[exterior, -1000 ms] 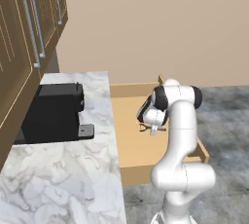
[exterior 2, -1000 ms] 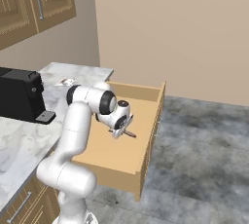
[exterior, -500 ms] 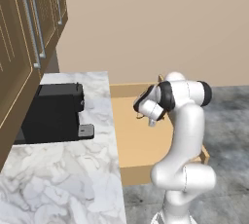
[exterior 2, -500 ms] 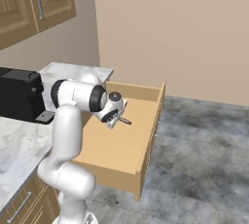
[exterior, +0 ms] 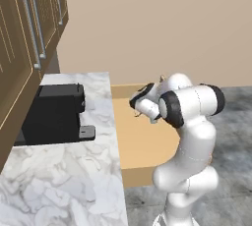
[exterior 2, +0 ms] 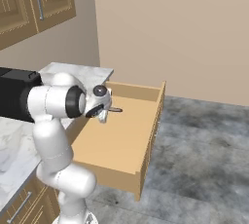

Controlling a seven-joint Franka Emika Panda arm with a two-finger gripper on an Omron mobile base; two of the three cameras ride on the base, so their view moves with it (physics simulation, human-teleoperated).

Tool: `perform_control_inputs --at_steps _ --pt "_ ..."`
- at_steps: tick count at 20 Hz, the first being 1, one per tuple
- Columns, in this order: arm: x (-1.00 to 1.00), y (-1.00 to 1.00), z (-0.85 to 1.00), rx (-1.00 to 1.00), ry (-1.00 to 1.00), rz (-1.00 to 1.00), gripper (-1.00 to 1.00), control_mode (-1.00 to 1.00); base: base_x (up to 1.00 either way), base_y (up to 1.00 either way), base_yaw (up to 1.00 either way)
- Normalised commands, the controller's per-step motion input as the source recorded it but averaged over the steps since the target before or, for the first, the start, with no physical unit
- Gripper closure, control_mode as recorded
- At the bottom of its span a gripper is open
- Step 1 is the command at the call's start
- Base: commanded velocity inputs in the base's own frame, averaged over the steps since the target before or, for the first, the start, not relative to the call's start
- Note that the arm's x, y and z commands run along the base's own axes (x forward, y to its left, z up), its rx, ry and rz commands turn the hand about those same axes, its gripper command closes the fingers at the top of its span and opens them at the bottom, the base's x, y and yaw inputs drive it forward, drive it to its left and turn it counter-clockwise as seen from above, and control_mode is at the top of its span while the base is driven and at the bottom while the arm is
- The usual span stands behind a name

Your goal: Pick the peeler from the drawer and place it on the counter.

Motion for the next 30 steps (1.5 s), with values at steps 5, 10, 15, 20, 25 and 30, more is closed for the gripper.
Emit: perform_control_inputs --at_steps 5,10,15,20,25,30 --pt "-0.65 0.53 1.0 -0.02 -0.08 0.35 1.0 -1.0 0.0 0.0 0.0" --pt "-0.73 0.99 1.0 -0.11 0.05 0.38 1.0 -1.0 0.0 0.0 0.0" --pt "-0.71 1.0 1.0 -0.27 0.17 0.37 1.0 -1.0 0.0 0.0 0.0" --pt "-0.82 1.0 0.96 -0.31 0.23 0.36 1.0 -1.0 0.0 0.0 0.0" --pt "-0.98 1.0 -0.05 -0.24 0.14 0.32 1.0 -1.0 0.0 0.0 0.0" --pt "-0.93 1.0 -1.0 -0.09 -0.04 0.16 1.0 -1.0 0.0 0.0 0.0"
